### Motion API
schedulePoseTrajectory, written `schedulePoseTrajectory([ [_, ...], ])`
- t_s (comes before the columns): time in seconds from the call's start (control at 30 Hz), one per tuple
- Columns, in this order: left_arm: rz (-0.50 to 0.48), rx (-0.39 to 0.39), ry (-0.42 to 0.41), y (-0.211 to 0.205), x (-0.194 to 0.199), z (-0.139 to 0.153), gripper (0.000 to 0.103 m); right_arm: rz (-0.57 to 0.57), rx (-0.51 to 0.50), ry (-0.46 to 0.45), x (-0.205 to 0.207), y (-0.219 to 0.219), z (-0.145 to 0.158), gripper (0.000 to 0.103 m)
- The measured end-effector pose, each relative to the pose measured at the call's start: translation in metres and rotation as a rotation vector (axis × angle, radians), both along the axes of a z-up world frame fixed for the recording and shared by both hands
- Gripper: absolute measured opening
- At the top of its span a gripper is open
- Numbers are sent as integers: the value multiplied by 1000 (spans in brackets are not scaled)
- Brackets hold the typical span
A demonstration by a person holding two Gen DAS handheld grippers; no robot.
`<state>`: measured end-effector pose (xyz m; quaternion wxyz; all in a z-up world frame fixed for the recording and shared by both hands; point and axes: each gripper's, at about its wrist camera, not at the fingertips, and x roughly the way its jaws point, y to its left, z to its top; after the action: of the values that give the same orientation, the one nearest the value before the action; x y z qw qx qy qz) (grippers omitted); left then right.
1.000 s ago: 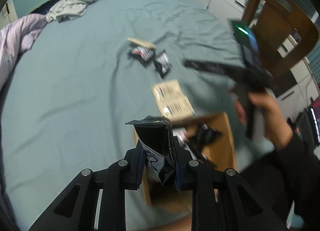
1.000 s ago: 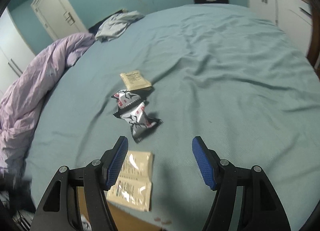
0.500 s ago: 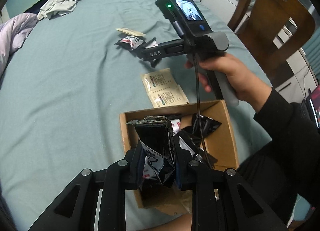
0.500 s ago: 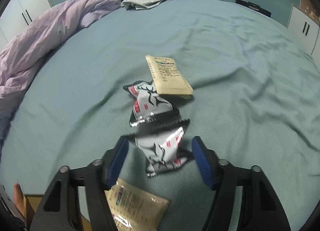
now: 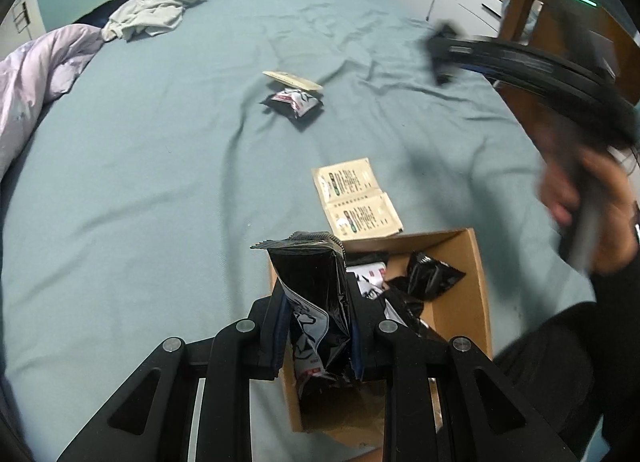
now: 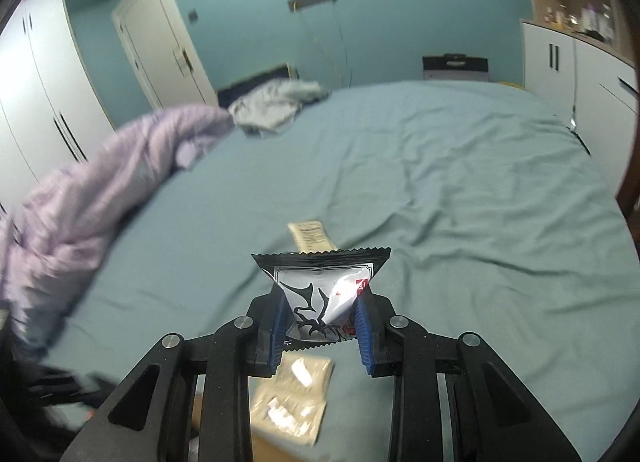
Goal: Organize snacks
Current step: 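Lower both held packets into the cardboard box and open both tools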
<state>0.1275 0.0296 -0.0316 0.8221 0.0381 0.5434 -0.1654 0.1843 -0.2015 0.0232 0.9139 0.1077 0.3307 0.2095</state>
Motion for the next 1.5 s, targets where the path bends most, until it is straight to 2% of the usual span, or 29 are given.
schedulePoseTrajectory([
  [0.1,3,30,-23,-1,-1,-2,23,6,48,-28,-54,-17,4,28],
  [0.2,-8,55,-32,-5,-3,-5,23,4,91,-9,-114,-27,-9,28],
  [0.3,-26,65,-36,-10,-2,-8,23,-34,94,-2,-159,-33,-15,28],
  [0.4,-47,57,-46,-16,0,-10,24,-52,151,-30,-190,-39,-9,28],
  [0.47,-52,70,-50,-19,1,-15,24,-52,146,-26,-195,-37,-12,28],
  [0.53,-47,75,-49,-19,0,-20,24,-57,99,-15,-192,-30,-14,28],
  [0.63,-51,78,-39,-20,0,-26,24,-33,48,47,-175,-15,-21,28],
  [0.8,-73,109,-44,-23,0,-32,30,-25,3,83,-159,-4,-19,28],
  [0.9,-89,86,-53,-24,-2,-26,43,-33,8,93,-150,-3,-16,28],
  [0.93,-86,61,-60,-23,-3,-20,52,-36,8,100,-148,-4,-16,28],
  [0.97,-77,53,-75,-22,-4,-15,67,-37,6,105,-147,-4,-16,28],
  [1.03,-52,52,-122,-20,-7,-5,82,-35,2,107,-148,-2,-16,28],
  [1.1,-41,48,-175,-18,-12,6,82,-28,-13,104,-148,3,-16,28],
  [1.27,-63,105,-259,-23,-25,21,82,38,-68,107,-150,20,-17,28],
  [1.37,-44,144,-287,-22,-24,24,82,92,-137,123,-149,38,-21,28],
  [1.5,-2,161,-286,-14,-18,23,82,139,-240,194,-139,58,-32,28],
])
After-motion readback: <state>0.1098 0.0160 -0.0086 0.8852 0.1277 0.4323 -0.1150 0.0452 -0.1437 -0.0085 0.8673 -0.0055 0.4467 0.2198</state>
